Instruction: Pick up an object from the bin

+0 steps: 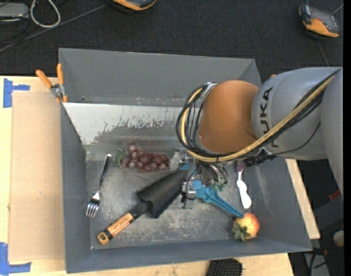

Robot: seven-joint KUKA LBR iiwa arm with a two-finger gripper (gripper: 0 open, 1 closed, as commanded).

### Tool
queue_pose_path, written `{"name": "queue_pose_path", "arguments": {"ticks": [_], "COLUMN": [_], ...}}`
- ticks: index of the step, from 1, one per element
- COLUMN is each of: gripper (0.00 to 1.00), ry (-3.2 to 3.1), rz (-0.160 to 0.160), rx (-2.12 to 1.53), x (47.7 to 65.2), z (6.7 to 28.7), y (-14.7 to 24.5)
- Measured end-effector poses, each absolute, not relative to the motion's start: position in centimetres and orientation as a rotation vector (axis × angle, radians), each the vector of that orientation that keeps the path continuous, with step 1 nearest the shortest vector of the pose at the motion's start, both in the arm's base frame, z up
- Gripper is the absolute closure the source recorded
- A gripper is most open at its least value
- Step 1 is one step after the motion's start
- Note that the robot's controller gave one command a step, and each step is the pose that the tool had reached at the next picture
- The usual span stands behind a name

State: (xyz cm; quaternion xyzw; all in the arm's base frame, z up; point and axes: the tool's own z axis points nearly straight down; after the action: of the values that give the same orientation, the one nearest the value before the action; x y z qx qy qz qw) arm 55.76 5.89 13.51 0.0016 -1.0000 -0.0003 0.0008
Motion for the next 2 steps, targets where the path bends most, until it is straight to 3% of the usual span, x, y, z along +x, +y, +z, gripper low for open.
{"name": "queue_pose_path", "arguments": {"ticks": [1, 2], "gripper": [0.00, 0.00], "ry": [-3.133, -3.092], "rz": [-0.001, -0.002], "rx": [0.284, 0.551], "x": [54.3, 55.9], "z": [11.0, 7.7], "y": [6.6, 7.2]}}
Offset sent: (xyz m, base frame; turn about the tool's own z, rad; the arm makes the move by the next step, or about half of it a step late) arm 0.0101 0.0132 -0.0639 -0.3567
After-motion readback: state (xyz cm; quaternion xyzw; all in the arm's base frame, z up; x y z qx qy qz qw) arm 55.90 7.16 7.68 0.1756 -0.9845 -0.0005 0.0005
